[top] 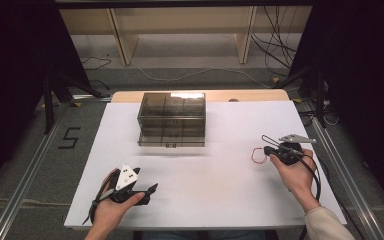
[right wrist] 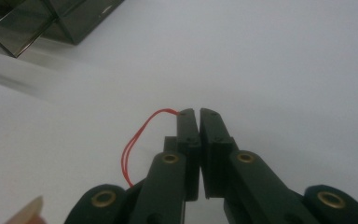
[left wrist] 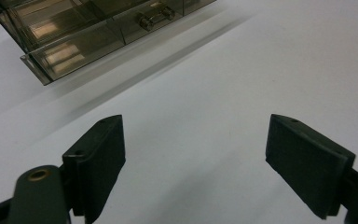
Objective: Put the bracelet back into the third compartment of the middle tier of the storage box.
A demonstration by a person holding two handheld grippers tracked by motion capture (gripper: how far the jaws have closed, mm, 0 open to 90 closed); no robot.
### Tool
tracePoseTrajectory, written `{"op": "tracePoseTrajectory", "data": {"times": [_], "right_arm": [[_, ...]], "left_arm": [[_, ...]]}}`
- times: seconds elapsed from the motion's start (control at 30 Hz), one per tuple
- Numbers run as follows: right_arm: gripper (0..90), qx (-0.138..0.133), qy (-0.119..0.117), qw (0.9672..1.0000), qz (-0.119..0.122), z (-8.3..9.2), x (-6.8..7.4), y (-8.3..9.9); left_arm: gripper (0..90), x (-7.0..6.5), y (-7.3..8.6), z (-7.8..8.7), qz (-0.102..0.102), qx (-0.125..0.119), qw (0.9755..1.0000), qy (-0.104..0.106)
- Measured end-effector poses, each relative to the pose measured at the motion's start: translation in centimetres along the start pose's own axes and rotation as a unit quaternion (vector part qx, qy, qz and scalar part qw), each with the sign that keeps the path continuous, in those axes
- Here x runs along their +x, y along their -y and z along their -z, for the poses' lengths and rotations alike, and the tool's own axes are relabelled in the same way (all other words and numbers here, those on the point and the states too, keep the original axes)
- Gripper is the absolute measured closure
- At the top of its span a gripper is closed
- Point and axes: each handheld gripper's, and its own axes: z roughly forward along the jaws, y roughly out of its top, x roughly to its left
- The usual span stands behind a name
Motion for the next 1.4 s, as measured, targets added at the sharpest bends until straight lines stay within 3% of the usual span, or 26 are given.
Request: {"op": "tracePoseTrajectory", "data": {"times": [1.4], "right_arm": [[87.8, -0.023, -0.022, 0.9991, 0.029, -0.5, 2.8, -2.6]], "left_arm": [[19.5, -0.1, 0.0, 0.0, -0.003, -0.001, 1.0, 0.002]]}}
